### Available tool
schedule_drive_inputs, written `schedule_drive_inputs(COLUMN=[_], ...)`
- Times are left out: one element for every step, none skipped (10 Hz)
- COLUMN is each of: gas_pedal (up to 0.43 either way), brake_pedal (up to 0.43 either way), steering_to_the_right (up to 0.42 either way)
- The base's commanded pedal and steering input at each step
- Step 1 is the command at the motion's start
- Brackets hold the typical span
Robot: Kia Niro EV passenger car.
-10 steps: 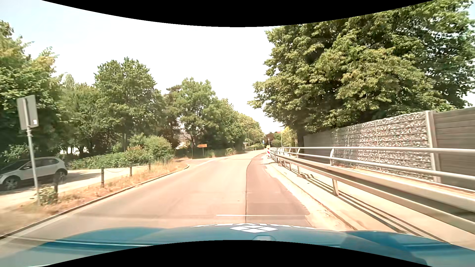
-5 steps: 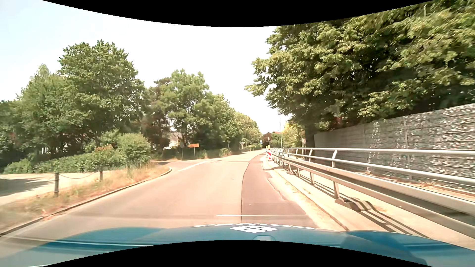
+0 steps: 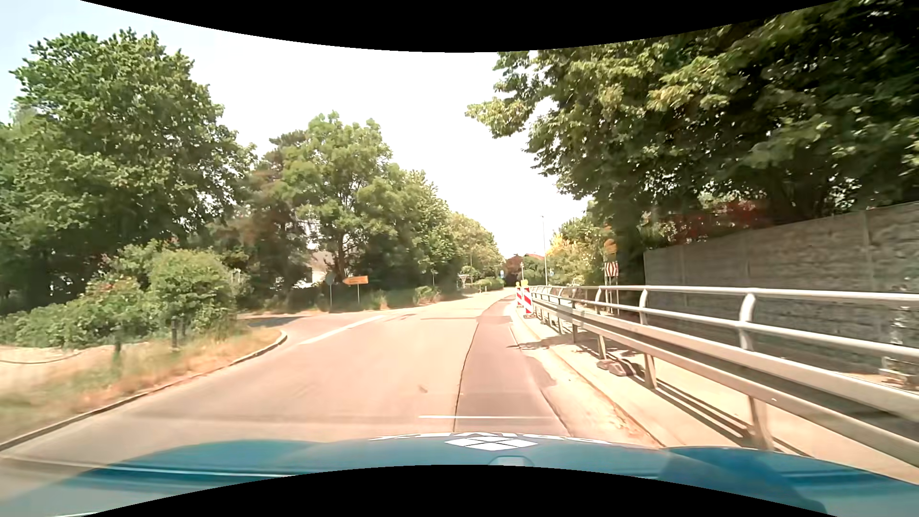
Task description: Follow the waypoints while adhering to traffic rules and regulations
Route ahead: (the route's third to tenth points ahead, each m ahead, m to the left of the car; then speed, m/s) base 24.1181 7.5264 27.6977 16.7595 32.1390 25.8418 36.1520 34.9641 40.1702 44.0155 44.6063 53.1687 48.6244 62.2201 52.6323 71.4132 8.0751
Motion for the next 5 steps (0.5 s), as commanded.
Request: schedule_drive_inputs(gas_pedal=[0.039,0.020,0.020,0.008,0.000], brake_pedal=[0.000,0.000,0.000,0.000,0.000], steering_to_the_right=[0.000,0.001,0.003,0.008,0.009])
